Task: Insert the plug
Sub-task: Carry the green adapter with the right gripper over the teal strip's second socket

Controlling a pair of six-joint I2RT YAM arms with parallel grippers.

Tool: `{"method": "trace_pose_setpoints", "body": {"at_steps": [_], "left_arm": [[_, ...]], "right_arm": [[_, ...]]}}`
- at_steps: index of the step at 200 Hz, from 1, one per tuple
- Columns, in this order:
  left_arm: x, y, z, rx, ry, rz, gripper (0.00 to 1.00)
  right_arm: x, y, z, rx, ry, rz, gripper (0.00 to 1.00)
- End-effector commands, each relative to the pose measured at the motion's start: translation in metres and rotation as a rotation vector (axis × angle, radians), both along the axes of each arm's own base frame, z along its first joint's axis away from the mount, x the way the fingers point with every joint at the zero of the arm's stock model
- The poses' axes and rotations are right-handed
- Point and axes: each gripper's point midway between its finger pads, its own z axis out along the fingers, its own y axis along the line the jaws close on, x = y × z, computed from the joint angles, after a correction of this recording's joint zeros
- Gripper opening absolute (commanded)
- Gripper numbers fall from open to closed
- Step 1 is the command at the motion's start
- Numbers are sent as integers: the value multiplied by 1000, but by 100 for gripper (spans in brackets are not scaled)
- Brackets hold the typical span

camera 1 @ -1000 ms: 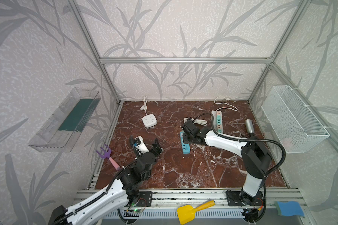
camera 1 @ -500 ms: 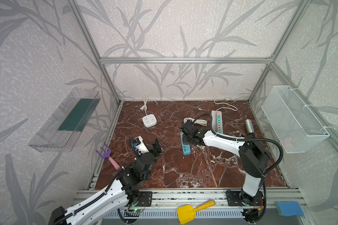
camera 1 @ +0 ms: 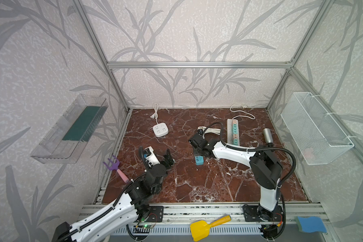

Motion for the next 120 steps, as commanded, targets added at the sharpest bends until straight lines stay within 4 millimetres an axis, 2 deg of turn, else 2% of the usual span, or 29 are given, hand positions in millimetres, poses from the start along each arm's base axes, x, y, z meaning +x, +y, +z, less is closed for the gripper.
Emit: {"method": "trace_pose_setpoints", "body": {"at_steps": [1, 26, 39, 75, 99, 120], "left_arm": [[-1, 8, -3, 13, 3, 34, 81], [-1, 8, -2, 15, 1, 37, 81], [-1, 8, -1, 16, 1, 36, 81], [-2, 10, 4, 8, -10, 37, 81], [-3, 12, 7, 6, -13, 43, 81], [-3, 12, 10, 1, -16, 45, 81]], "right_arm": [[-31, -34, -72, -172, 184, -18, 0], [-20, -28, -58, -174, 151, 32, 0], [-15, -19, -45, -155, 134, 83, 22], [-7, 6, 10, -44, 66, 166, 57], [-2, 9, 50, -8, 2, 195, 66], [2, 4, 68, 19, -54, 201, 67]]}}
